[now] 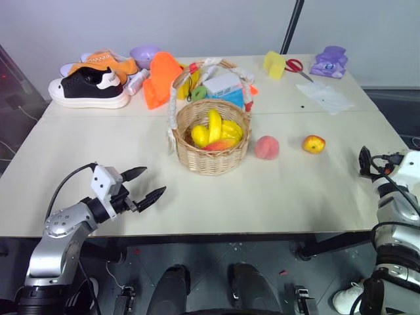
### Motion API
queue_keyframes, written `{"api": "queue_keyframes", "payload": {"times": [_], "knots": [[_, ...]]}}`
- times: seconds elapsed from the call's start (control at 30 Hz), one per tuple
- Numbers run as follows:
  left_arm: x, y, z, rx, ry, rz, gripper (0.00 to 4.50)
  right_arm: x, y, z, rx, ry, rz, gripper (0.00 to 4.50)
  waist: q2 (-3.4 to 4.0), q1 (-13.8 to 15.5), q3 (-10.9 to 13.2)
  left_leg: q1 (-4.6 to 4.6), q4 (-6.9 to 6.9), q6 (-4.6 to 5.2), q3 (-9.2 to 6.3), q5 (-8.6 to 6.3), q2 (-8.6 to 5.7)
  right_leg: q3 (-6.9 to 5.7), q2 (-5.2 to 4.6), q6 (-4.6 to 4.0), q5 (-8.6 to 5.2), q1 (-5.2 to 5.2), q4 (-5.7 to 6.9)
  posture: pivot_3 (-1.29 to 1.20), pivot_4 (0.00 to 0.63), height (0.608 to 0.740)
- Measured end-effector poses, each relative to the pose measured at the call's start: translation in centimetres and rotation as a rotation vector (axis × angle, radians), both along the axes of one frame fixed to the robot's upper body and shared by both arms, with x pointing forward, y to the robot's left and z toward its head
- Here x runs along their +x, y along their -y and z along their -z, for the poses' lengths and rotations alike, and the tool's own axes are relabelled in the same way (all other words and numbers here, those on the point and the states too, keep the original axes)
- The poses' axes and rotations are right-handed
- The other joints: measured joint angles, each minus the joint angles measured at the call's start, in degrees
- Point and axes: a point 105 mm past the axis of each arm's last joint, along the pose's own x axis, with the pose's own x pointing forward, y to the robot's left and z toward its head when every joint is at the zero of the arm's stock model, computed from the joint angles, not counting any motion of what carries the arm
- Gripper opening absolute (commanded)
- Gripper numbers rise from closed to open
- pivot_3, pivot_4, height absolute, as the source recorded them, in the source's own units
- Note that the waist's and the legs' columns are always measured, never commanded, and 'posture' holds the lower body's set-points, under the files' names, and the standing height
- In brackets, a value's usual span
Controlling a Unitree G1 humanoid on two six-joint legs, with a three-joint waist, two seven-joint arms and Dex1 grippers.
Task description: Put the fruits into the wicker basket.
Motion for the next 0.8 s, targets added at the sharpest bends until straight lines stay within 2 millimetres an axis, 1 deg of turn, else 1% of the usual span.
{"api": "queue_keyframes", "payload": {"times": [0.17, 0.3, 0.8], "knots": [[0.2, -0.1, -0.2, 0.014, 0.030, -0.017, 4.50, 0.1, -0.2, 0.1, -0.003, -0.002, -0.010, 4.46, 0.00, 0.1, 0.0, 0.00, 0.01, 0.00, 0.03, 0.00, -0.01, 0.04, 0.00, 0.01, -0.01, 0.00, 0.00, 0.00, 0.150, 0.740], [0.6, 0.0, -0.7, 0.017, 0.048, -0.016, 4.50, 0.4, -0.8, 0.1, -0.013, -0.001, -0.036, 4.46, 0.00, 0.0, 0.0, 0.00, 0.01, 0.00, 0.03, 0.00, -0.01, 0.04, 0.00, 0.02, -0.01, 0.00, 0.00, 0.00, 0.150, 0.740], [-0.1, 0.2, -0.5, 0.004, 0.047, 0.021, 4.50, 0.8, -1.8, 0.5, -0.038, -0.019, -0.076, 4.46, 0.00, 0.0, 0.0, 0.00, 0.01, 0.02, 0.06, -0.01, -0.01, 0.07, -0.01, 0.03, -0.03, 0.00, 0.00, 0.00, 0.150, 0.740]]}}
